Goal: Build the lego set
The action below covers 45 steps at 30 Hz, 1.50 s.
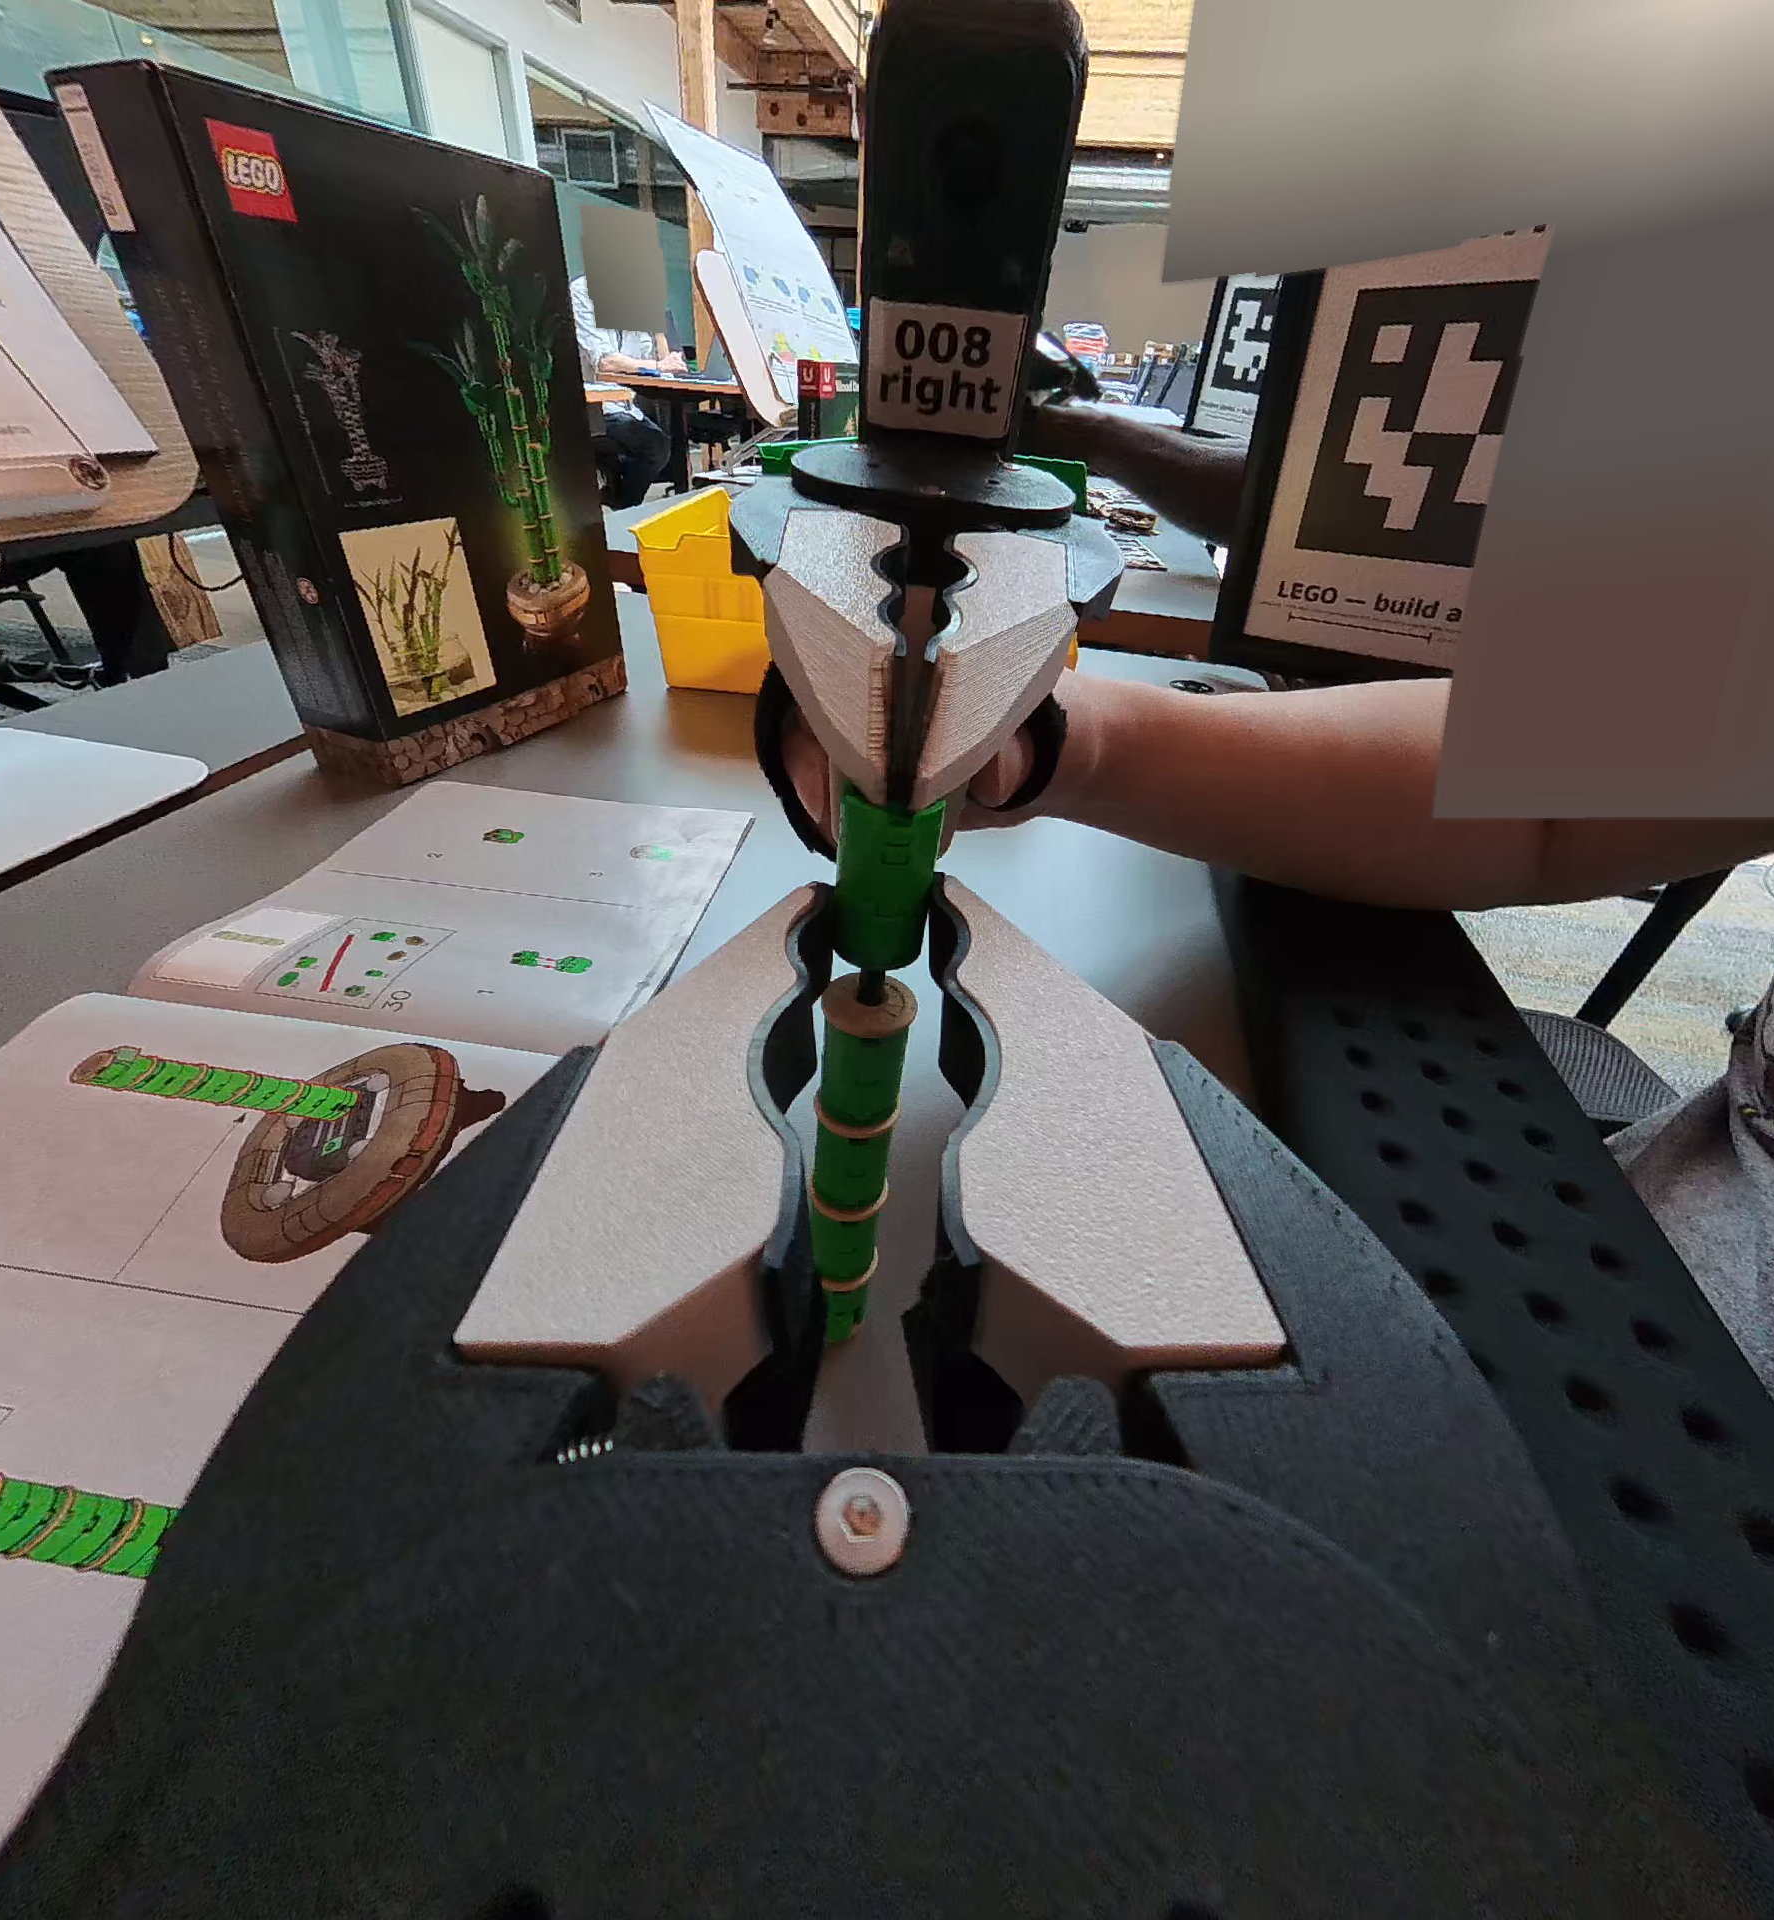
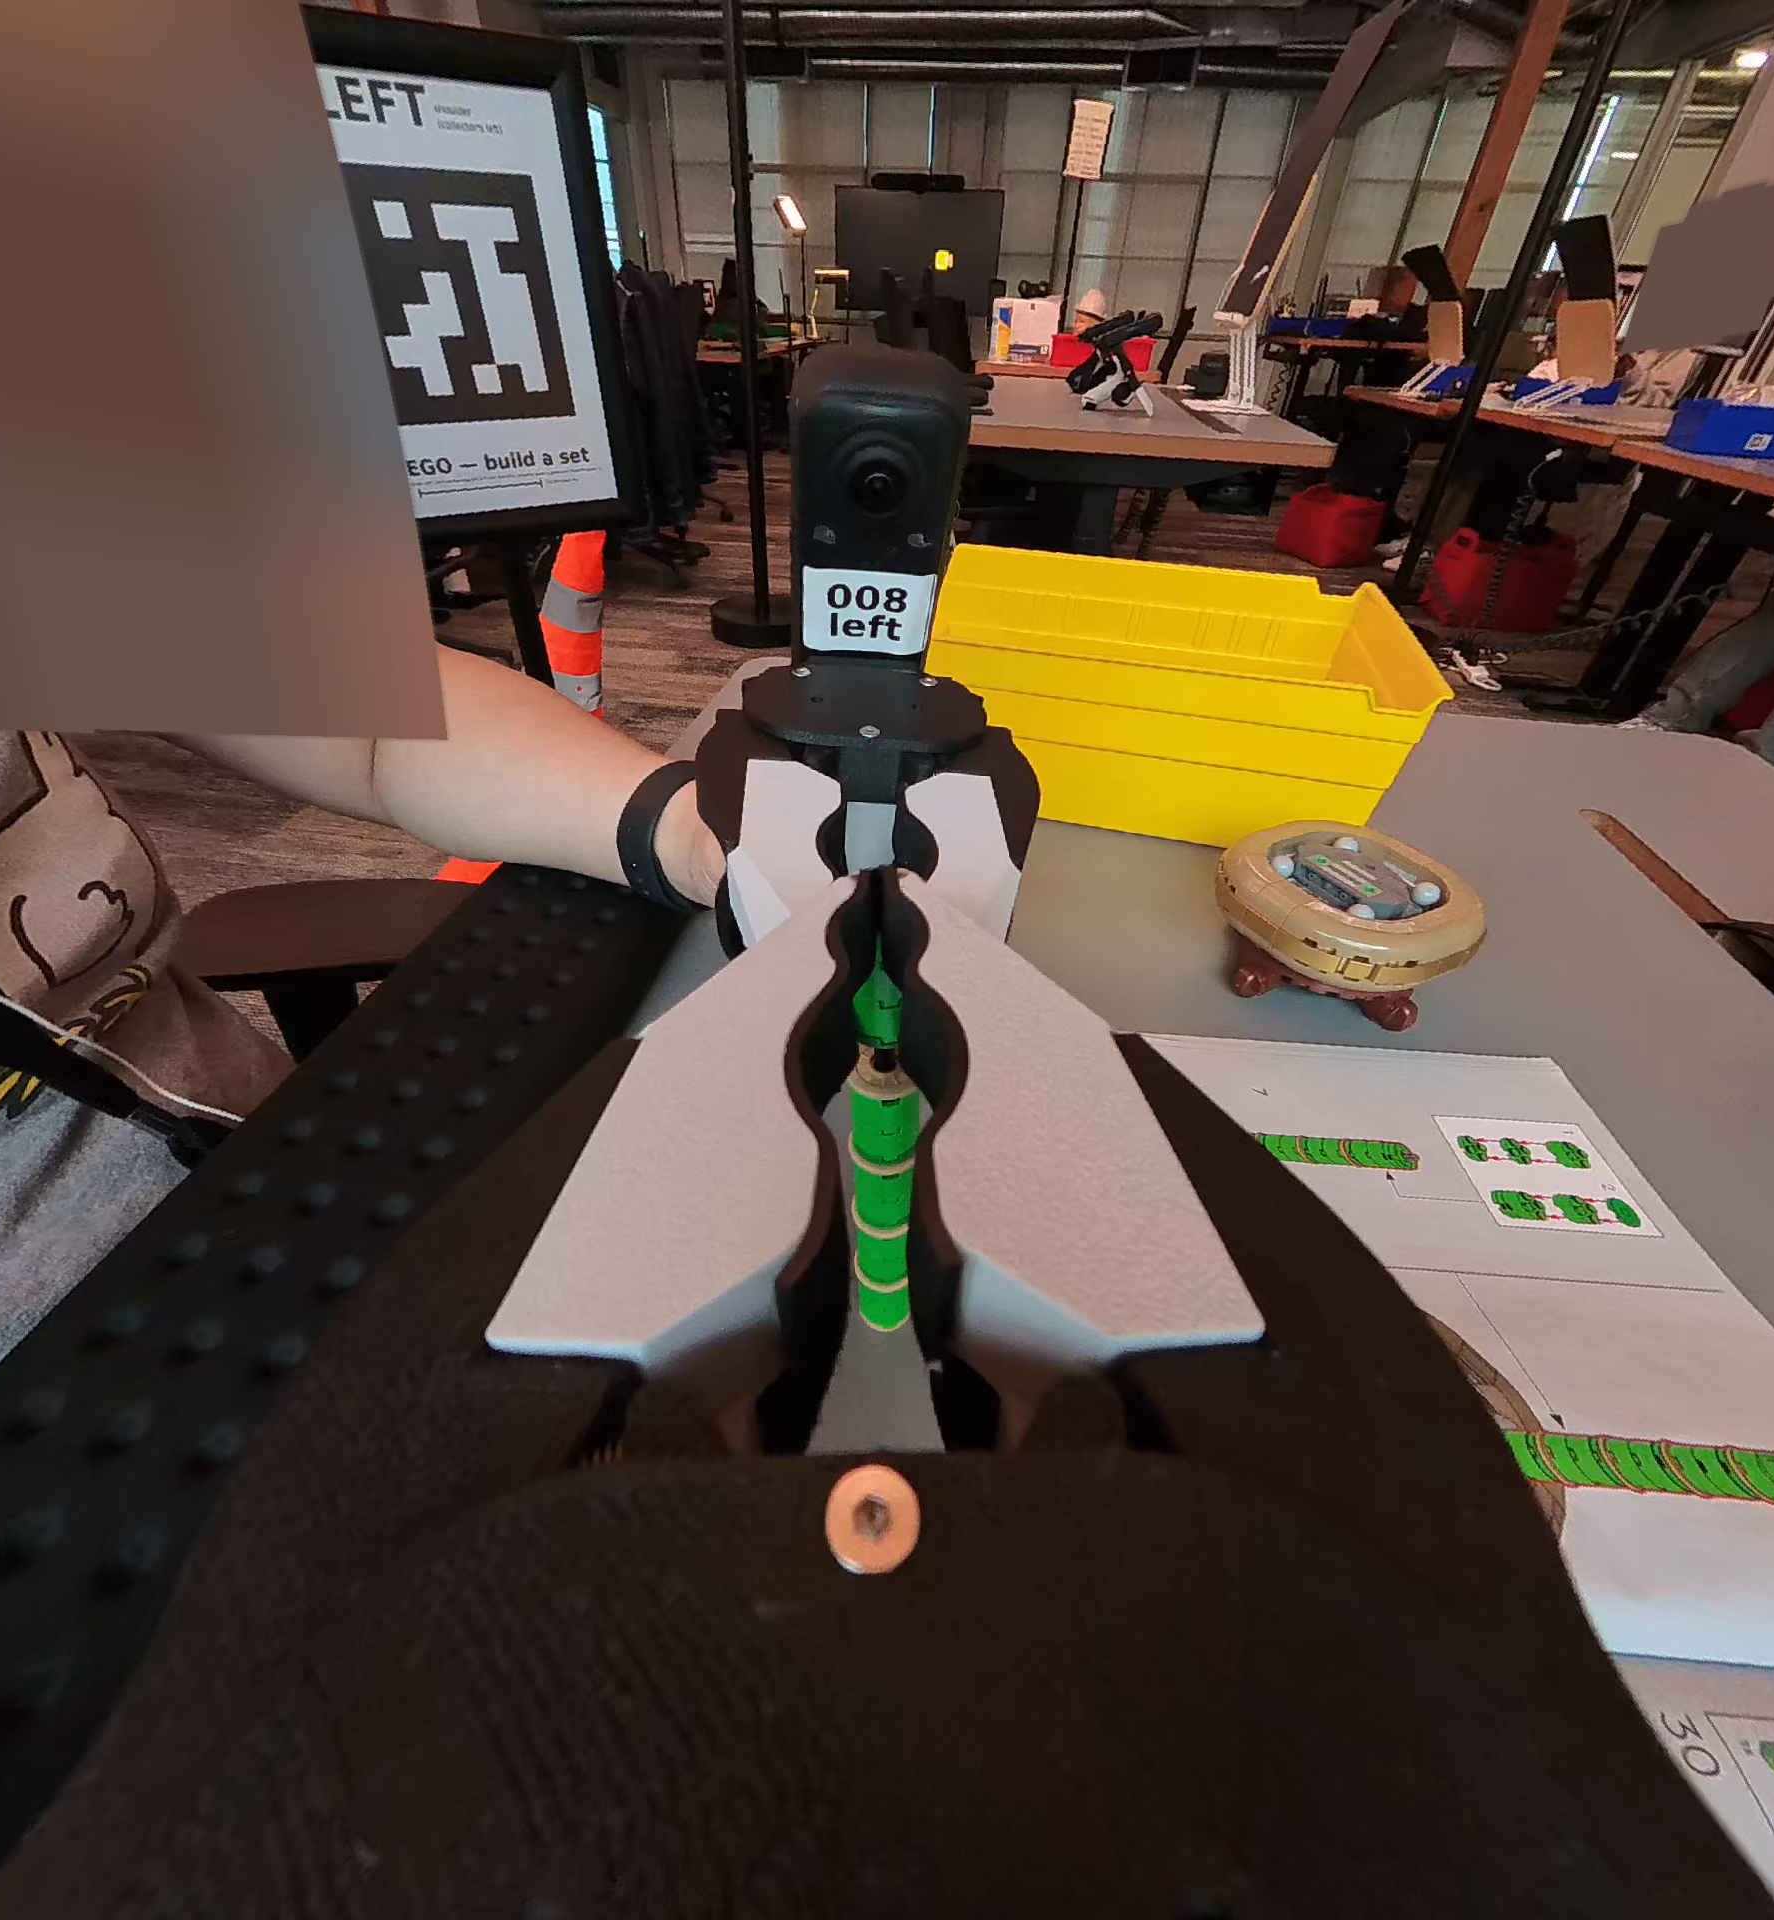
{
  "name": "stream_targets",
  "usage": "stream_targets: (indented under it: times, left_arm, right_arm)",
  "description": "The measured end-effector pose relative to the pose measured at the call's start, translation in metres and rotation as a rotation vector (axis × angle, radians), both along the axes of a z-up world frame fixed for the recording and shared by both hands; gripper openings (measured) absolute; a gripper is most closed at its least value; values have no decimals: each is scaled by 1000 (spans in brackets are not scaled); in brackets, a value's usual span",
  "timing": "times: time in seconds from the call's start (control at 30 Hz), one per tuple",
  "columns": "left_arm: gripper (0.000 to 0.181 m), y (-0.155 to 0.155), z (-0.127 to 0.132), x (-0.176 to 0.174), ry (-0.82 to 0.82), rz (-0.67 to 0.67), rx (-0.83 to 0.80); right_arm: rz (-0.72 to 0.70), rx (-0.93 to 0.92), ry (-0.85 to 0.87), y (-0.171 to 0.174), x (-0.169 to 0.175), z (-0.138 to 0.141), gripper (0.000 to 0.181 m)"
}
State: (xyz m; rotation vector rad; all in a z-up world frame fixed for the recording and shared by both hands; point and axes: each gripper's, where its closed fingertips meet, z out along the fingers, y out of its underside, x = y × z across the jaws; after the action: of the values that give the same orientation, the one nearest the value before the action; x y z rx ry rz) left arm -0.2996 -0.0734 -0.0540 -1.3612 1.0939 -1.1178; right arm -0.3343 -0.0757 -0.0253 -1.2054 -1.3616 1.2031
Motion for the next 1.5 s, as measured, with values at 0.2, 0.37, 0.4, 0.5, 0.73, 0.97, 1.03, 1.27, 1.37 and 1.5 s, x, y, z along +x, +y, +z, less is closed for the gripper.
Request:
stream_targets:
  times: [0.2, 0.37, 0.4, 0.5, 0.73, 0.97, 1.03, 1.27, 1.37, 1.5]
  left_arm:
    - [17, -3, 0, 4, 17, -13, 16]
    - [17, -3, -1, 8, 43, -14, 26]
    - [17, -2, -1, 7, 43, -10, 24]
    - [16, -1, -1, 5, 36, -7, 10]
    - [17, -3, -1, 6, 34, -21, 6]
    - [17, -4, -1, 6, 29, -27, -1]
    - [17, -4, -1, 6, 27, -31, -2]
    - [17, -3, -1, 5, 19, -35, -20]
    - [17, -5, -1, 7, 20, -45, -16]
    - [17, -6, -1, 7, 22, -47, -13]
  right_arm:
    - [27, 2, 30, -6, -3, 0, 1]
    - [36, -58, 80, -3, 2, 3, 7]
    - [34, -64, 78, -3, 2, 3, 10]
    - [38, -34, 73, -4, 2, 3, 0]
    - [42, -21, 72, -5, 0, 4, 6]
    - [50, -23, 79, -4, -1, 2, 11]
    - [65, -31, 72, -6, -1, 2, 8]
    - [61, -9, 64, -7, -3, 2, 7]
    - [62, -42, 61, -6, -2, 3, 12]
    - [73, -49, 57, -7, -2, 2, 12]
